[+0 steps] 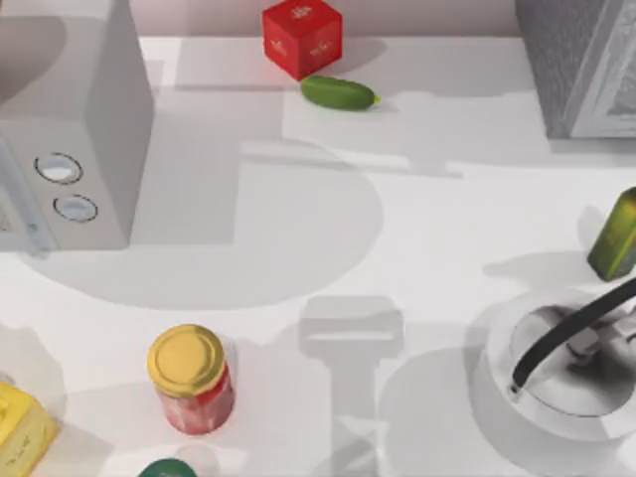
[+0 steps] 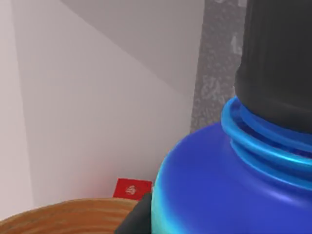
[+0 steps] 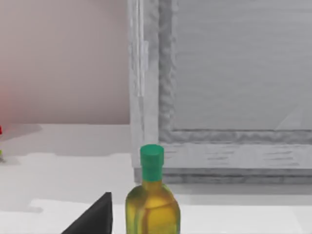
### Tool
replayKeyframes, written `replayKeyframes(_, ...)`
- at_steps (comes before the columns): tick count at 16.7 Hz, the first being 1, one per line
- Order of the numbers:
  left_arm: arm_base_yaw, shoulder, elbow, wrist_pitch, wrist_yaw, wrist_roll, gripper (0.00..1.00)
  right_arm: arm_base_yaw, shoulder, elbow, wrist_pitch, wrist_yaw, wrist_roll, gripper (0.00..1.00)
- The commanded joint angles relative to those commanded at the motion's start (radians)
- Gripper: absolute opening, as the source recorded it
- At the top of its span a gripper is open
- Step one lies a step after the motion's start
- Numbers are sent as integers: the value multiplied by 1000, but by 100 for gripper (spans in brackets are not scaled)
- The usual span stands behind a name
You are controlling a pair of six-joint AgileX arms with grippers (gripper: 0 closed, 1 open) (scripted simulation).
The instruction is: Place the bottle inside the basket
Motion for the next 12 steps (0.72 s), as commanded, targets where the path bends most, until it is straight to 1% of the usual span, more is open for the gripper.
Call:
replayKeyframes(4, -8, 226, 361, -38, -11, -59, 0, 0, 0, 0, 0, 0, 0, 100)
replayKeyframes(7, -17, 362, 575, -57, -20, -91, 0, 0, 0, 0, 0, 0, 0, 100)
replayKeyframes(10, -24, 453, 705, -69, -25, -111, 0, 0, 0, 0, 0, 0, 0, 100)
replayKeyframes(12, -26, 478, 738, -72, -27, -115, 0, 0, 0, 0, 0, 0, 0, 100)
